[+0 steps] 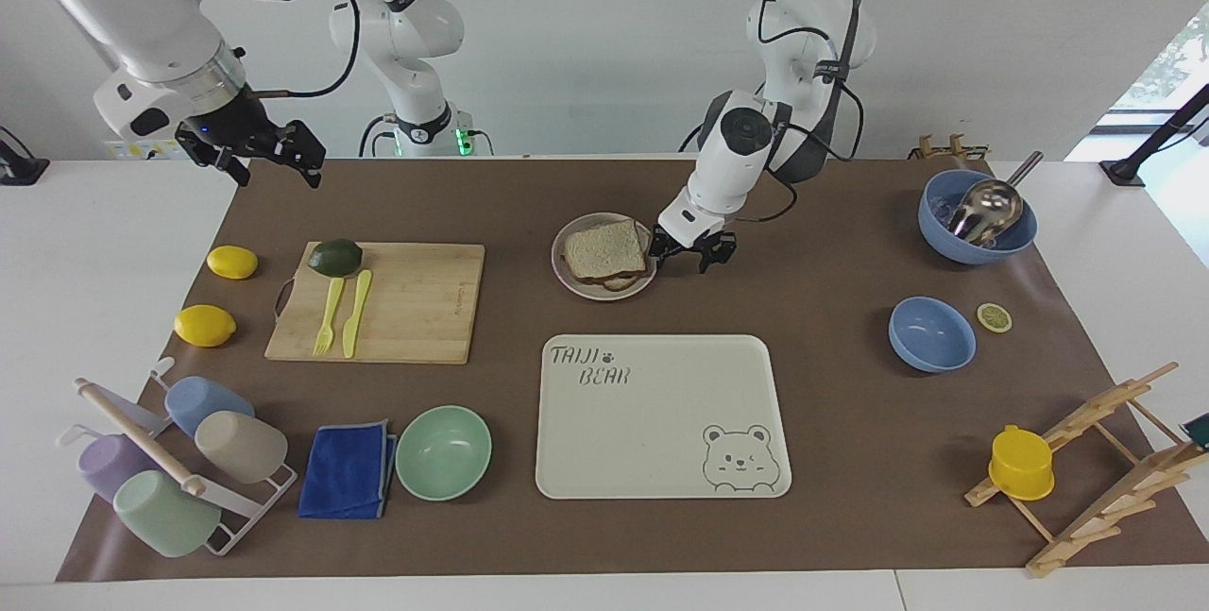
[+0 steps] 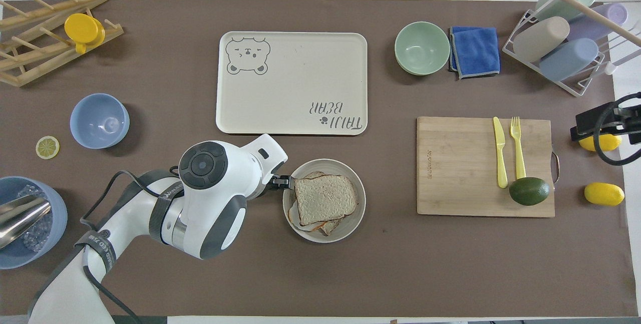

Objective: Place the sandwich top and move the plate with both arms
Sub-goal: 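Move the left gripper to the rim of the white plate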

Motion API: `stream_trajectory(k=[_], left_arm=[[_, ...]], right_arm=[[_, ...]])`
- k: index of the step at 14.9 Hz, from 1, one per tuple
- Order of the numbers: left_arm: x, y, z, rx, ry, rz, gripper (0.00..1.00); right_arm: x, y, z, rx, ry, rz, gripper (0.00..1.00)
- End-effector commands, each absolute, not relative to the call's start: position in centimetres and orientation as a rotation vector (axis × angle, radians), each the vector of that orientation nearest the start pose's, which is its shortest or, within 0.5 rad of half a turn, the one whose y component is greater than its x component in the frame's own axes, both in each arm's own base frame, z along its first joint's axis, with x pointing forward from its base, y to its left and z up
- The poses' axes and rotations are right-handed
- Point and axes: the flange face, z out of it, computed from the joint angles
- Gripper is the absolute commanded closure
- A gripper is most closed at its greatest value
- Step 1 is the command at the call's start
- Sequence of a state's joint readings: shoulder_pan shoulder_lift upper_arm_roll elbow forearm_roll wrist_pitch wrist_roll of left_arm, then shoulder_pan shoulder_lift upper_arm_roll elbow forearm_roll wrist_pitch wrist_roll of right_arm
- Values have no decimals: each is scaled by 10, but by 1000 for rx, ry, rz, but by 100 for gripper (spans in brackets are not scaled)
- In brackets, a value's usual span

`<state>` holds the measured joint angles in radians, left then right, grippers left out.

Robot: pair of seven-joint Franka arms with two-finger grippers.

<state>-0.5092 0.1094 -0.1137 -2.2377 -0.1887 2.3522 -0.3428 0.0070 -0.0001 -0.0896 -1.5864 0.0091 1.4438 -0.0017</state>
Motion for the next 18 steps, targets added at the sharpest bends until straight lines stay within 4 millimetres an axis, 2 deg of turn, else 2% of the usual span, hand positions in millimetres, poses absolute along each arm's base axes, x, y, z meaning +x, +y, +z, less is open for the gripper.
stream_trajectory(k=[1, 4, 6, 10, 14, 16, 18], left_arm=[[429, -325, 317, -3274, 241, 99, 22], [427, -327, 314, -3272, 249, 107, 24], [426, -328, 313, -3272, 252, 110, 27], [424, -333, 311, -3280, 259, 103, 38], [423, -336, 304, -3281, 259, 108, 43], [421, -339, 303, -3282, 265, 110, 49], [421, -339, 303, -3284, 264, 110, 55]], right_arm=[[544, -40, 604, -3130, 77, 245, 0], [547, -44, 603, -3130, 83, 255, 0], [546, -48, 614, -3130, 95, 253, 0], [543, -44, 622, -3133, 85, 224, 0], [541, -43, 628, -3134, 85, 200, 0], [539, -41, 630, -3131, 82, 195, 0], [537, -53, 628, -3122, 117, 196, 0]])
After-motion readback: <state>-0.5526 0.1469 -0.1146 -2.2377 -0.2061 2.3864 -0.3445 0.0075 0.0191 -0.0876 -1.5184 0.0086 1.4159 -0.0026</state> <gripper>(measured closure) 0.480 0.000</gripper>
